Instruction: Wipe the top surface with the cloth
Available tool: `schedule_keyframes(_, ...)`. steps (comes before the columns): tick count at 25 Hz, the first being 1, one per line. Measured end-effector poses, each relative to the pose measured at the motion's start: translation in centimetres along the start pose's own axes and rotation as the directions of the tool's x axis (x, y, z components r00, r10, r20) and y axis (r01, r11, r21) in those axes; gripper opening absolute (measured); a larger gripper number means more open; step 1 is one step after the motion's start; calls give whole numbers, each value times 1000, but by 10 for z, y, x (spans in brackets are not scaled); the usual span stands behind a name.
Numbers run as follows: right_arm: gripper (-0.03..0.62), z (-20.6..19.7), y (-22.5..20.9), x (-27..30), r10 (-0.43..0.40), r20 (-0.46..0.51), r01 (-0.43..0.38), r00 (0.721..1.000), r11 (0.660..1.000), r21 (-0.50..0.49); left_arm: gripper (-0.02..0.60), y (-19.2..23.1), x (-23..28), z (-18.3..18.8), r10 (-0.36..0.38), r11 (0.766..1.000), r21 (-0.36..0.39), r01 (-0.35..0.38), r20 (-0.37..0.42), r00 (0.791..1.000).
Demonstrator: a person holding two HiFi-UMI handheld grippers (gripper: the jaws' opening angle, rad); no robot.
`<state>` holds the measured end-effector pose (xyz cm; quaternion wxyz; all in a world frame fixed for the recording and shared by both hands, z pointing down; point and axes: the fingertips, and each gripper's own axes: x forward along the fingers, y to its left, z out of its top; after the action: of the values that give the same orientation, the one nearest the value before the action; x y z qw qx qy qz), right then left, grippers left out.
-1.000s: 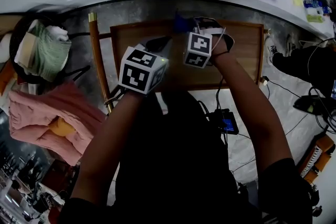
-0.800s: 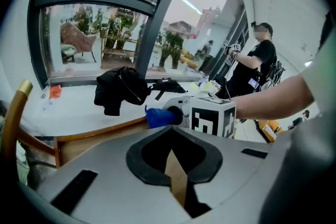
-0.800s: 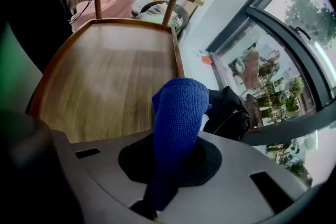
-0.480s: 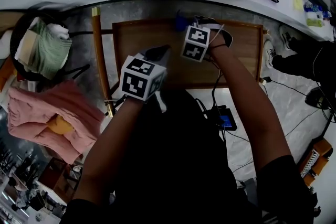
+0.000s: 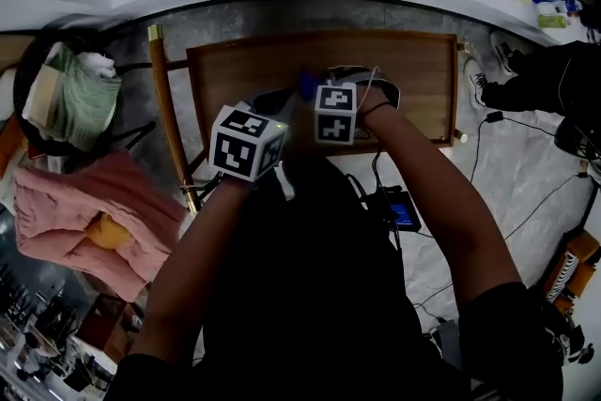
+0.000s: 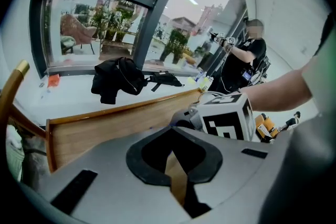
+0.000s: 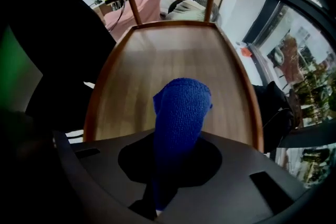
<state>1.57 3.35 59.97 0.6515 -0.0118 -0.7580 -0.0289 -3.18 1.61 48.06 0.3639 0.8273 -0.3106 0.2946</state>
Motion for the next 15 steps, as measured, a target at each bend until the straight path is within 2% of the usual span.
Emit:
schedule_keyframes(9,48,1,73,1,72,27,-73,997,997,25,9,-25,-3,-27,-45,999,26,47,-43,998)
schedule_keyframes(15,48,-6,102,1,137,-57,-139,989,990,-28,9,-40,-8,-51,-97,994,36,100,-82,992)
